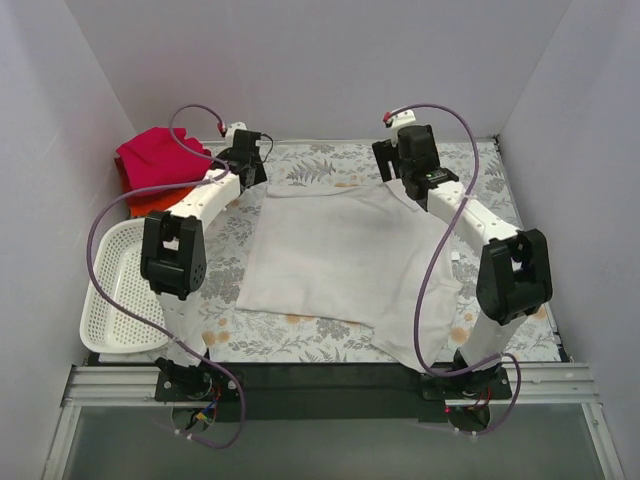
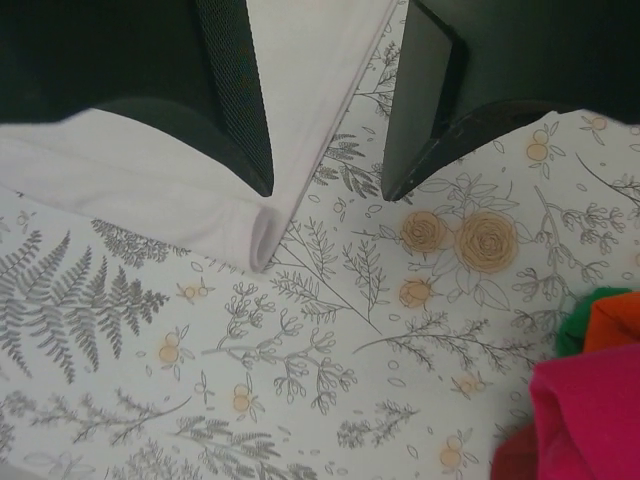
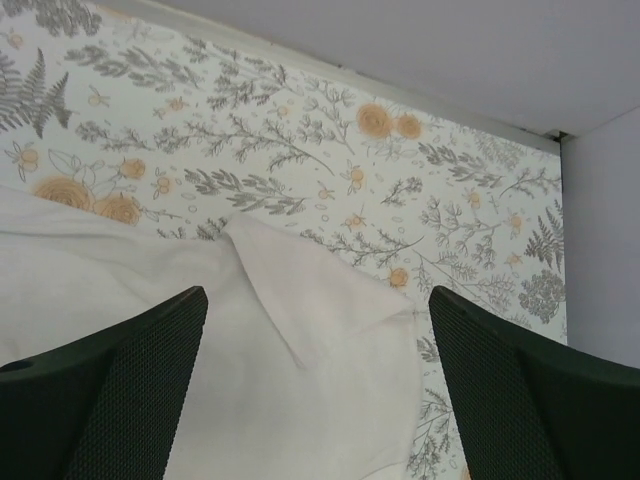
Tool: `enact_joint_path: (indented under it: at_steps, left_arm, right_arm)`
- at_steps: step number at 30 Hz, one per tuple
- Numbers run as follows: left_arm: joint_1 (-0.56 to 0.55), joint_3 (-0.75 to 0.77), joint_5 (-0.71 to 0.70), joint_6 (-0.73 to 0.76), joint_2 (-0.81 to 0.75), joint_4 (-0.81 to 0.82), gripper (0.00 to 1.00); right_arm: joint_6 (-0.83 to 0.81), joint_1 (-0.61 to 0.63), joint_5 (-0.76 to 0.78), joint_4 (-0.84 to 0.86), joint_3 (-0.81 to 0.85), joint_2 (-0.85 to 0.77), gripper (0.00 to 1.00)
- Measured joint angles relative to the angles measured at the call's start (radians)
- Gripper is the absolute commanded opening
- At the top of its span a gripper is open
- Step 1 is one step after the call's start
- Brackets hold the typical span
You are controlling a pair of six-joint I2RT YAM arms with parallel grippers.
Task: Fold and stack the t-shirts
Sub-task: Flatten the tshirt out
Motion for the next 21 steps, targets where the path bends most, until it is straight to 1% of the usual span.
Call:
enact_joint_path:
  at_steps: [5, 8, 9, 13, 15, 17, 21]
  left_arm:
    - [-0.019, -0.038, -0.034, -0.014, -0.085, 0.046, 0.45]
    - [-0.082, -0.142, -0.047, -0.024, -0.182, 0.102, 0.45]
    - [-0.120, -0.179, -0.045, -0.029, -0.214, 0.122, 0.45]
    - [-0.288, -0.306, 0.010, -0.049, -0.290, 0.222, 0.45]
    - [-0.351, -0.355, 0.045, -0.056, -0.305, 0.267, 0.45]
    - [-0.388, -0.401, 0.083, -0.064, -0.309, 0.316, 0.45]
    - [-0.405, -0.460, 0.137, -0.085, -0.301, 0.372, 0.43]
  right_arm:
    - [0.011, 0.000, 0.000, 0.068, -0.098, -0.109, 0.84]
    - [0.038, -0.003, -0.008, 0.101, -0.177, -0.137, 0.77]
    - [0.050, -0.005, -0.014, 0.102, -0.195, -0.133, 0.74]
    - [0.106, -0.044, -0.072, 0.099, -0.249, -0.071, 0.69]
    - [0.131, -0.072, -0.103, 0.099, -0.261, -0.040, 0.66]
    - [0.158, -0.101, -0.136, 0.101, -0.266, -0.016, 0.65]
    - [0.201, -0.147, -0.193, 0.119, -0.267, 0.018, 0.59]
